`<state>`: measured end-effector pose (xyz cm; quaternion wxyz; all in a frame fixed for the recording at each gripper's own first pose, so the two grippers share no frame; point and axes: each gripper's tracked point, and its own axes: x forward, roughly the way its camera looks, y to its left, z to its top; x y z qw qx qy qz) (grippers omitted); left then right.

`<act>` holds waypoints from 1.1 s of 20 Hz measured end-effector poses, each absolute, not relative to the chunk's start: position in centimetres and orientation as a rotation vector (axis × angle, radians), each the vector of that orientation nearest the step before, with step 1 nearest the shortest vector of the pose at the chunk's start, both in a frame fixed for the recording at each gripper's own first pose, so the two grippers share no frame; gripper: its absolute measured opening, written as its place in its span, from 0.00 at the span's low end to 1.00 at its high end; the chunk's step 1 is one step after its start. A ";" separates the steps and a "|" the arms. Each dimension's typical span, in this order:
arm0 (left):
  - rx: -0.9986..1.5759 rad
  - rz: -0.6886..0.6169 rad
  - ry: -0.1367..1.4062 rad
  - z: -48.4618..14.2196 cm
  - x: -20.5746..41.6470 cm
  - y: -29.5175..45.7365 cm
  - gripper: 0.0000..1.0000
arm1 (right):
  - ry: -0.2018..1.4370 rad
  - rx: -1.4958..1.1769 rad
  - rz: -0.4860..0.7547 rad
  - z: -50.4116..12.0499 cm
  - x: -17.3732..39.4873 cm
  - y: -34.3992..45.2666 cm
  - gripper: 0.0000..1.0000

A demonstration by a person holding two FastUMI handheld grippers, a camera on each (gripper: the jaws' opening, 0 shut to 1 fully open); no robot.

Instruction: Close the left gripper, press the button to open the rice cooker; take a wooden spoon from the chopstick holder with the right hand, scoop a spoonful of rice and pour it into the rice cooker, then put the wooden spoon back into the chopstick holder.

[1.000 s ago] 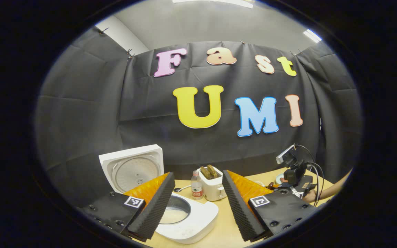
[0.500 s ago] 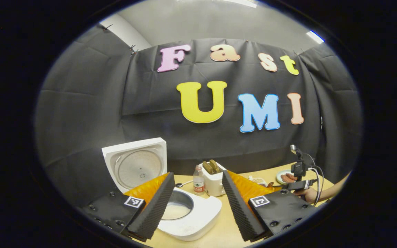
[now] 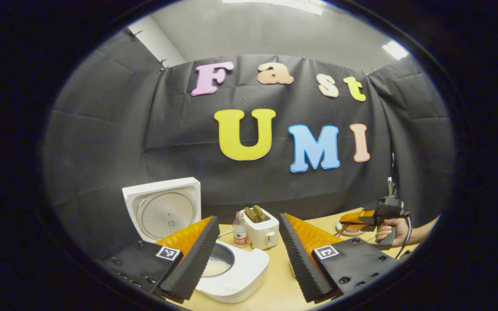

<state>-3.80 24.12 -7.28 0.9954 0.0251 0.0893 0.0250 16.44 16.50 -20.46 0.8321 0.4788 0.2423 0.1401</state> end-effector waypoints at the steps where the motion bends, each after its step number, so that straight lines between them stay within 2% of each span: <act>1: 0.047 0.049 0.177 -7.5 -4.0 24.0 0.96 | 0.499 1.073 0.300 -19.5 16.1 16.2 0.04; 3: 0.028 0.045 0.171 -7.6 -3.9 24.2 0.99 | 0.474 1.216 0.319 -17.5 15.5 16.1 0.04; 4: 0.019 0.048 0.171 -7.7 -3.9 24.4 0.96 | 0.466 1.268 0.326 -16.8 15.2 16.1 0.04; 5: 0.013 0.053 0.174 -7.8 -3.9 24.7 0.99 | 0.459 1.294 0.336 -16.2 15.0 16.0 0.04; 6: 0.010 0.058 0.172 -7.8 -4.0 25.0 0.98 | 0.454 1.302 0.346 -15.7 14.6 16.2 0.04; 7: 0.009 0.065 0.170 -7.7 -4.0 25.3 0.97 | 0.453 1.306 0.360 -15.2 14.4 16.6 0.04; 8: 0.011 0.071 0.167 -7.6 -4.2 25.7 1.00 | 0.455 1.310 0.372 -14.8 14.2 17.1 0.04; 9: 0.015 0.076 0.162 -7.4 -4.3 26.1 0.96 | 0.456 1.304 0.382 -14.3 14.1 17.6 0.04; 11: 0.019 0.085 0.162 -7.4 -4.7 26.8 1.00 | 0.456 1.256 0.401 -13.6 13.9 18.5 0.04; 16: 0.026 0.074 0.175 -8.2 -6.0 28.2 1.00 | 0.462 1.220 0.441 -12.1 13.6 21.1 0.04; 17: 0.028 0.069 0.183 -8.7 -6.1 28.4 0.97 | 0.468 1.215 0.448 -11.8 13.4 21.7 0.04; 20: 0.033 0.060 0.194 -9.5 -6.9 29.2 0.96 | 0.487 1.178 0.491 -10.9 13.3 23.9 0.04; 21: 0.031 0.062 0.197 -9.8 -7.0 29.3 0.99 | 0.491 1.167 0.509 -10.6 13.3 24.7 0.04; 22: 0.027 0.063 0.200 -10.1 -7.0 29.5 0.96 | 0.495 1.159 0.527 -10.2 13.3 25.5 0.04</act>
